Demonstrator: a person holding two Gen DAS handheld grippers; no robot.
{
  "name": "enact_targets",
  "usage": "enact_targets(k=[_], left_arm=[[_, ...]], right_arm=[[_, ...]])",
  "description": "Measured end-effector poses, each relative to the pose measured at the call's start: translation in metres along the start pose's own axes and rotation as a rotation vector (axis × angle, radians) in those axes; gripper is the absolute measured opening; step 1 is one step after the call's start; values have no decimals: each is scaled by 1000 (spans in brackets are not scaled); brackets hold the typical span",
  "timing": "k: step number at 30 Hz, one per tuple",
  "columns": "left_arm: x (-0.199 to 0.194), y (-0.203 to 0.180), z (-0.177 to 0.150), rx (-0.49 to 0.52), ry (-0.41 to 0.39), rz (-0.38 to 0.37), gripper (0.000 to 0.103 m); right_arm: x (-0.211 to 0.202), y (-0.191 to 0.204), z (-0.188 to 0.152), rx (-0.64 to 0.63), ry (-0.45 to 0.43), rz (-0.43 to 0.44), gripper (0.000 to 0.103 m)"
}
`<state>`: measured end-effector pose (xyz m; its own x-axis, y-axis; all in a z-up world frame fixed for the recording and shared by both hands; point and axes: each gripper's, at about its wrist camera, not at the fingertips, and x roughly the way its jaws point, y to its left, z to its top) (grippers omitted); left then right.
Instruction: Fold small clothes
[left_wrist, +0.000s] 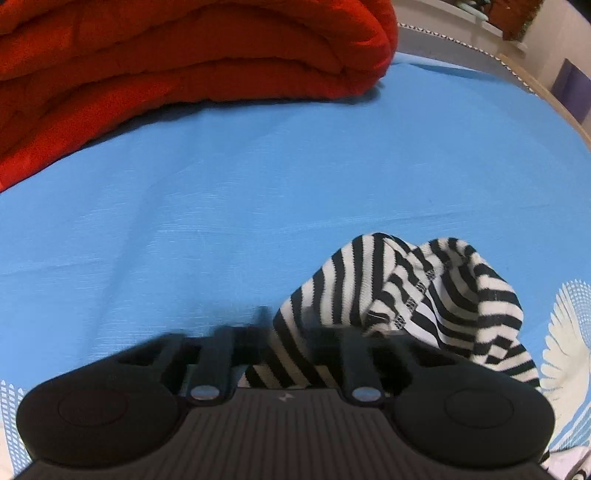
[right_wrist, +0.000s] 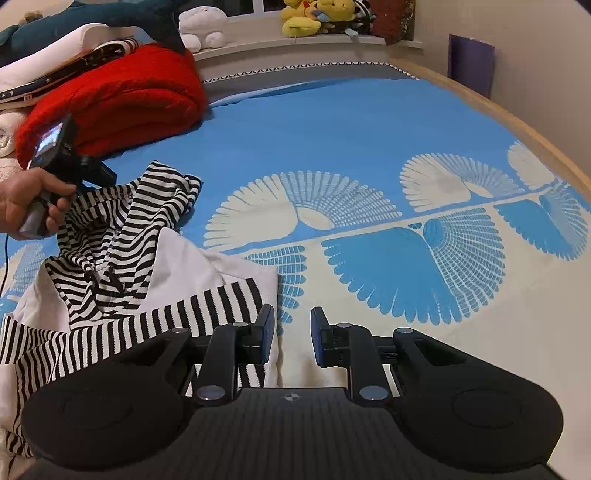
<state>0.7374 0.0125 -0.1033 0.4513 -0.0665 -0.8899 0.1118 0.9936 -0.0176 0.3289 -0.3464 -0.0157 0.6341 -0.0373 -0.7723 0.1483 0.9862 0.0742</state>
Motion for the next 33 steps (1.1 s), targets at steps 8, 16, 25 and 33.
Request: enact_targets(k=[8, 16, 25, 33], left_arm=[[-136, -23, -51, 151, -283, -99, 2], [-323, -47, -258, 452, -408, -273, 2], [-384, -25, -354, 91, -350, -341, 21], [-247, 37, -342, -623, 54, -236, 31]], right_arm=[[-17, -9, 6, 52, -35, -3, 22], [-39, -18, 13, 183, -102, 42, 25], [-50, -19, 12, 309, -127, 199, 34], [7, -7, -8, 376, 180, 282, 39]])
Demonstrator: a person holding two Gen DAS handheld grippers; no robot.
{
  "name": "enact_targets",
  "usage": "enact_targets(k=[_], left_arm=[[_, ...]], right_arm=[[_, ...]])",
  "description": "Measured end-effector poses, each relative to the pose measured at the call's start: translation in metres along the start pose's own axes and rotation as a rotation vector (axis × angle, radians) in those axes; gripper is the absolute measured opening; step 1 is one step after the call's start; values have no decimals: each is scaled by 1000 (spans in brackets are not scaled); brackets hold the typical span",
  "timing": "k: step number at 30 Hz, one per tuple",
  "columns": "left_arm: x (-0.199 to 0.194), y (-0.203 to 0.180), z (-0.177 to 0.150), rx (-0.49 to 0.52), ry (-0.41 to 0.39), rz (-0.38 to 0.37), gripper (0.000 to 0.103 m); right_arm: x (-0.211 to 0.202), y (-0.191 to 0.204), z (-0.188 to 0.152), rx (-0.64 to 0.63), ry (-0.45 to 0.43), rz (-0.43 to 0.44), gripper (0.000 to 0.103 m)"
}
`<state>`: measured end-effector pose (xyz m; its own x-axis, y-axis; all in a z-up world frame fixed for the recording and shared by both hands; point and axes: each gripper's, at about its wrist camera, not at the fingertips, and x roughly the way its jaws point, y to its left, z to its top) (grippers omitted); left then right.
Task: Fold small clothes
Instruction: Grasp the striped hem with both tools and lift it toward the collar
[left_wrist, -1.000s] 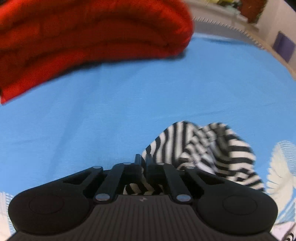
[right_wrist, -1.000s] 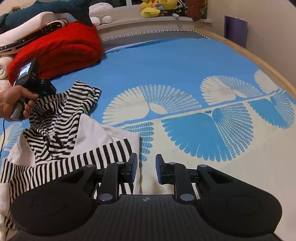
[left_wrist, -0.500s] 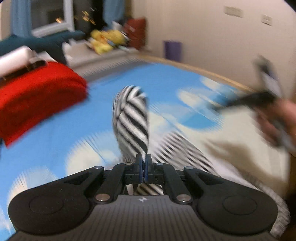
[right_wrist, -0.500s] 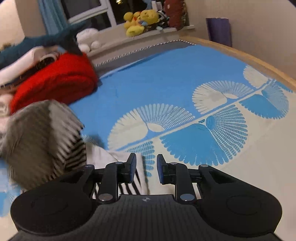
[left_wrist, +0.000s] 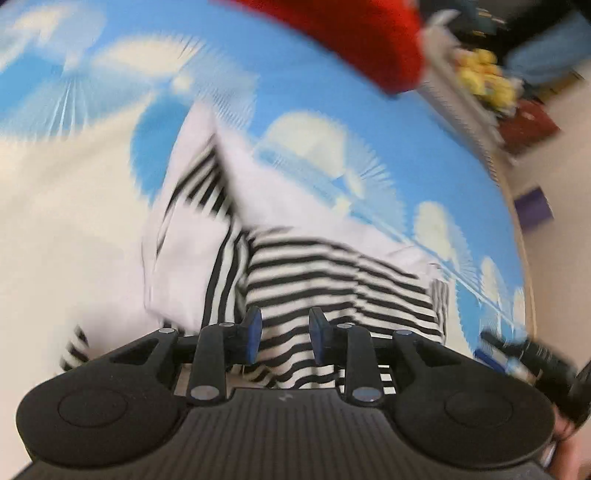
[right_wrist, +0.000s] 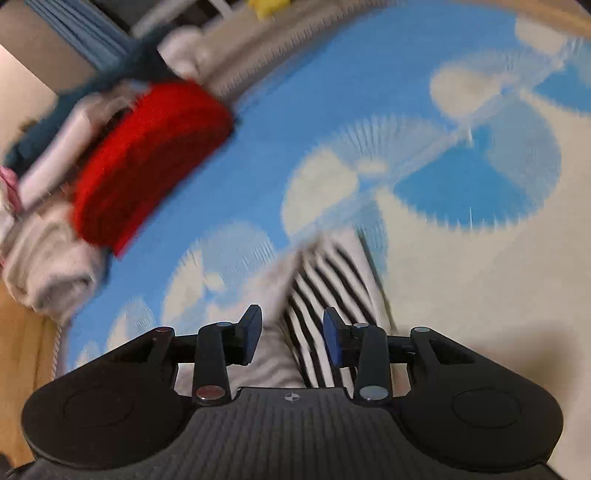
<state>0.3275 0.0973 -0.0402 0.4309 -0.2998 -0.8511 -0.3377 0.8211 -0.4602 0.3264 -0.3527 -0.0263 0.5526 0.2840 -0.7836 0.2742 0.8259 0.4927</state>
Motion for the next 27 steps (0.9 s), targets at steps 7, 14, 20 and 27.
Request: enact_targets(k=[7, 14, 20, 27], left_arm=[[35, 22, -18, -137, 157, 17, 42], [48, 25, -23, -147, 115, 35, 8], [-32, 10, 11, -56, -248, -114, 5], [-32, 36, 19, -120, -172, -115, 6]], right_arm=[[38, 6, -16, -20, 161, 4, 44], [52, 27, -38, -164, 201, -38, 36], [16, 6, -15, 185, -15, 353, 1], [0, -34, -9, 434, -129, 405, 1]])
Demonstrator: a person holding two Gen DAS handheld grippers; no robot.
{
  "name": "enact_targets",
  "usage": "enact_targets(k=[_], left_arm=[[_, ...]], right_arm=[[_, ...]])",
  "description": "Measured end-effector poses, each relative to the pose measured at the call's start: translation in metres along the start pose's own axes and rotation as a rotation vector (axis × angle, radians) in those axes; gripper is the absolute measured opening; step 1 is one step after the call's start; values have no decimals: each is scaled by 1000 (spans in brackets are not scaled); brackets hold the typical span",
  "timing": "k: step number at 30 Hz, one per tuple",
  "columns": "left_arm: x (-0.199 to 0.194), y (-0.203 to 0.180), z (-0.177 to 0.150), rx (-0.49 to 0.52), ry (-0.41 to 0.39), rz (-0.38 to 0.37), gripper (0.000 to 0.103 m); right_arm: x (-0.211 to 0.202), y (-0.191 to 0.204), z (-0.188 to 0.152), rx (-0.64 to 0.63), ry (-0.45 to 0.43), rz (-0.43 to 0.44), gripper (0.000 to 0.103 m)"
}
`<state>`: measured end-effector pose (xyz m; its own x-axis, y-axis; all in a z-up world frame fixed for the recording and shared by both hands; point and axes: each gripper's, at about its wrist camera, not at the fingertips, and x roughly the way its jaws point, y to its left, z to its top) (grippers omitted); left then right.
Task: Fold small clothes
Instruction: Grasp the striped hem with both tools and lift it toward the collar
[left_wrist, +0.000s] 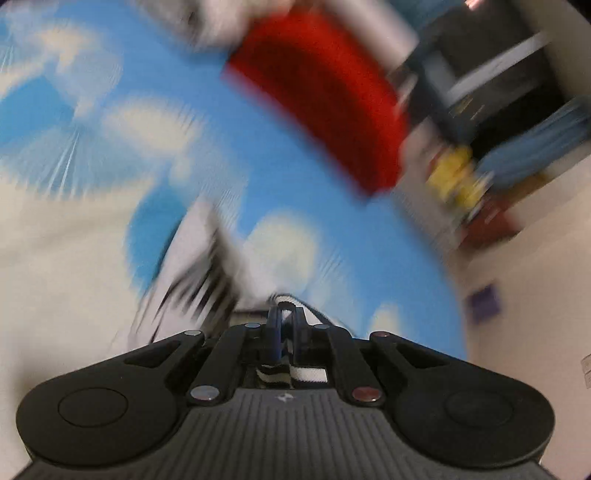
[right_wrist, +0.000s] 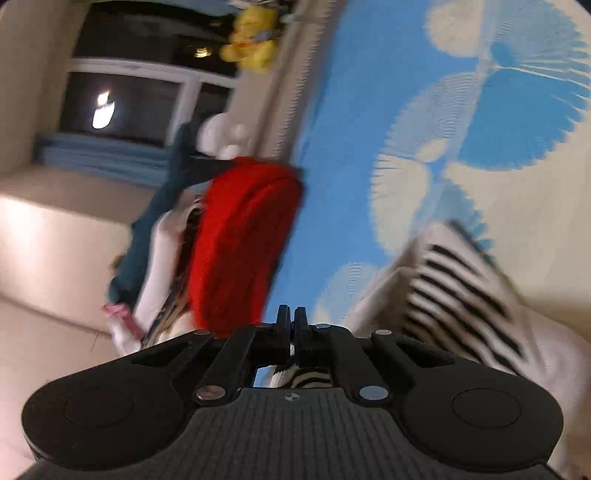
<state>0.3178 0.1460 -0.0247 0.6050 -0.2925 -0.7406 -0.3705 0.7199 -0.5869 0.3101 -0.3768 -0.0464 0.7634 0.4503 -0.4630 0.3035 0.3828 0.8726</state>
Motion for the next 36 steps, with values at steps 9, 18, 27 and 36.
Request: enact_targets(k=[9, 18, 27, 36], left_arm=[[28, 48, -11, -198, 156, 214, 40], [59, 29, -24, -107, 202, 173, 39], [36, 11, -5, 61, -17, 158, 6], [37, 1, -6, 117, 13, 267, 24]], right_arm=[[27, -8, -18, -172, 160, -488, 31], [52, -5, -30, -235, 251, -482, 50], [45, 13, -37, -313, 194, -424, 4], [41, 25, -33, -456, 25, -610, 28]])
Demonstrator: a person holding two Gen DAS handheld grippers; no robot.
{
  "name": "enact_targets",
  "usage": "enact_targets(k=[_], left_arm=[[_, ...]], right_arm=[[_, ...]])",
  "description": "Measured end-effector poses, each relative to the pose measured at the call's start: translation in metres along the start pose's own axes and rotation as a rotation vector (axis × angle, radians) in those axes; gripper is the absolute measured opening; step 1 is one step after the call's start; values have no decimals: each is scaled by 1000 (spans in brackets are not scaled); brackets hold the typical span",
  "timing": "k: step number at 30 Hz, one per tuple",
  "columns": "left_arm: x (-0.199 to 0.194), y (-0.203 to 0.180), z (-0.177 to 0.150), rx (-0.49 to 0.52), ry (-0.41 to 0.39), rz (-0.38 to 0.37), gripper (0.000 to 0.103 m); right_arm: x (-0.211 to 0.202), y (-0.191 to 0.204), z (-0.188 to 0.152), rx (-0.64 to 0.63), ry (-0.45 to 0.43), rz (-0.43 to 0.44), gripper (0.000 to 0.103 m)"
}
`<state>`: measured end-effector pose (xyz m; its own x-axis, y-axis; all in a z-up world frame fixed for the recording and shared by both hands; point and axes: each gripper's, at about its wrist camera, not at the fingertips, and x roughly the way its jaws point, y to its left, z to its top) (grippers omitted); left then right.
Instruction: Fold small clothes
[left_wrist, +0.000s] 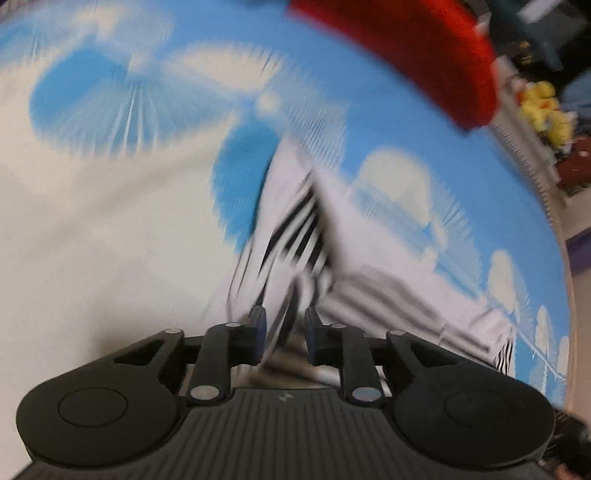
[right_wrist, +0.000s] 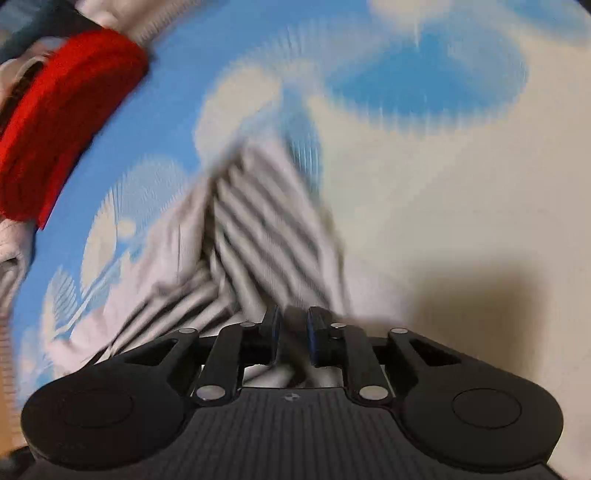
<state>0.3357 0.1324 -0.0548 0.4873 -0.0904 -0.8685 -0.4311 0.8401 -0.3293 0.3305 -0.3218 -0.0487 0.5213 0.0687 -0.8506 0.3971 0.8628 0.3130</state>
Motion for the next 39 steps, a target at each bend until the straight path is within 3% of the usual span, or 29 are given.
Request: enact_targets(k=[2, 4, 5, 7, 8, 10, 13, 14, 16, 19, 20, 22, 24, 26, 29, 33, 37, 39], left_arm=[[-6, -10, -4, 33, -45, -19, 24], [4, -16, -11, 46, 14, -76, 24], [13, -17, -14, 44, 61, -92, 24], [38, -11, -15, 27, 145, -41, 23], [47, -3, -14, 21, 171, -6, 13], [54, 5, -6, -12, 198, -29, 12], [49, -5, 8, 73, 218, -74, 27], [47, -11, 10, 107, 222, -87, 28], [39, -17, 13, 155, 218, -114, 28], [32, -18, 6, 233, 253, -111, 28], [34, -17, 2, 264, 271, -76, 28], [37, -15, -5, 342, 303, -47, 28], [27, -13, -7, 398, 310, -55, 28], [3, -11, -3, 391, 268, -64, 28], [-57, -3, -5, 366, 148, -119, 28], [-139, 8, -27, 393, 40, -150, 28], [-205, 41, -71, 390, -77, -211, 47], [-216, 61, -100, 341, -103, -210, 48]], right_arm=[[-15, 17, 5, -122, -111, 22, 32], [-17, 33, 4, -231, -122, 106, 34], [-9, 36, 3, -245, -63, 179, 38], [13, 37, -4, -232, 100, 250, 40], [29, 36, -9, -237, 182, 195, 40], [47, 34, -16, -286, 222, 63, 39], [40, 38, -5, -312, 169, 58, 39], [33, 40, 0, -322, 124, 78, 39], [24, 43, 7, -340, 113, 123, 39], [21, 38, 10, -328, 219, 196, 43], [25, 37, 7, -348, 280, 193, 45], [31, 37, -2, -422, 316, 104, 45], [32, 40, -12, -547, 269, -21, 45], [18, 41, -6, -545, 191, -35, 45], [-37, 36, 17, -376, 28, 106, 44], [-133, 24, 8, -319, -239, 139, 44], [-205, -7, -31, -306, -274, 255, 46], [-230, -26, -61, -361, -275, 265, 56]])
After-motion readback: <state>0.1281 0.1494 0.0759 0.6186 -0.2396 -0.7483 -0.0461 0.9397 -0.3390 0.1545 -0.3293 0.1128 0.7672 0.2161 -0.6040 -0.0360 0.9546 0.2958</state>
